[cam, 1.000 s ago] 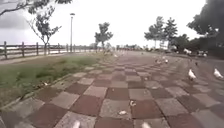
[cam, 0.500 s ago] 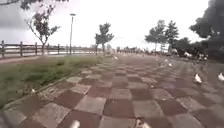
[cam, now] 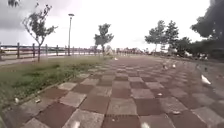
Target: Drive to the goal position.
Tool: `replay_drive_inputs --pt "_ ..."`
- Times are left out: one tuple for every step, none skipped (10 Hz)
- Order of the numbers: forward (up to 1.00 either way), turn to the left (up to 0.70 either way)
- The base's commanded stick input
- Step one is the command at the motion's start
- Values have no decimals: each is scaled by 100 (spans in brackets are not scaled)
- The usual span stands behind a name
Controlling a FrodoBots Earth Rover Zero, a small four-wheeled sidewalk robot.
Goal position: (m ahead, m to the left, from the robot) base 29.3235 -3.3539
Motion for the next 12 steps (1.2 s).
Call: replay_drive_inputs --pt "70 0" --pt "70 0" --pt "70 0" --pt "70 0" --pt "70 0" --pt "70 0" --pt "70 0" --pt "70 0" --pt "70 0" --pt "70 0" --pt "70 0" --pt "70 0"
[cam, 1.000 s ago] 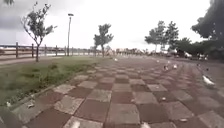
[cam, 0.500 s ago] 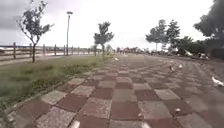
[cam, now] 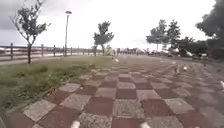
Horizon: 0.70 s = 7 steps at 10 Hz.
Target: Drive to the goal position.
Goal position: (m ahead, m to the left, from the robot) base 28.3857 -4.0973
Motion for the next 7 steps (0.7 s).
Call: replay_drive_inputs --pt "70 0" --pt "70 0" --pt "70 0" --pt "70 0" --pt "70 0" --pt "70 0" --pt "70 0"
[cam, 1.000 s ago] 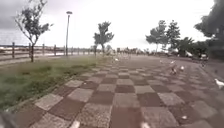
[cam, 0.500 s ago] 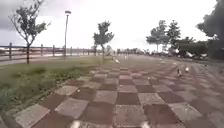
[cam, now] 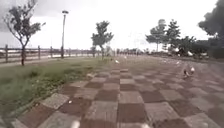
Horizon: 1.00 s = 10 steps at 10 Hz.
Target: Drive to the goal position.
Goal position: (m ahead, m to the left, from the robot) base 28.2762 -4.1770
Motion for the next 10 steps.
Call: replay_drive_inputs --pt "70 0" --pt "70 0" --pt "70 0" --pt "70 0" --pt "70 0" --pt "70 0" --pt "70 0" --pt "70 0" --pt "70 0" --pt "70 0"
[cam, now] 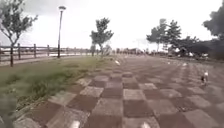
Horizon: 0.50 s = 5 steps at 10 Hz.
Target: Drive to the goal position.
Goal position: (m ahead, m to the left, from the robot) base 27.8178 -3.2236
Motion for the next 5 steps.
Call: replay_drive_inputs --pt "70 0" --pt "70 0" --pt "70 0" --pt "70 -1" --pt "70 -16"
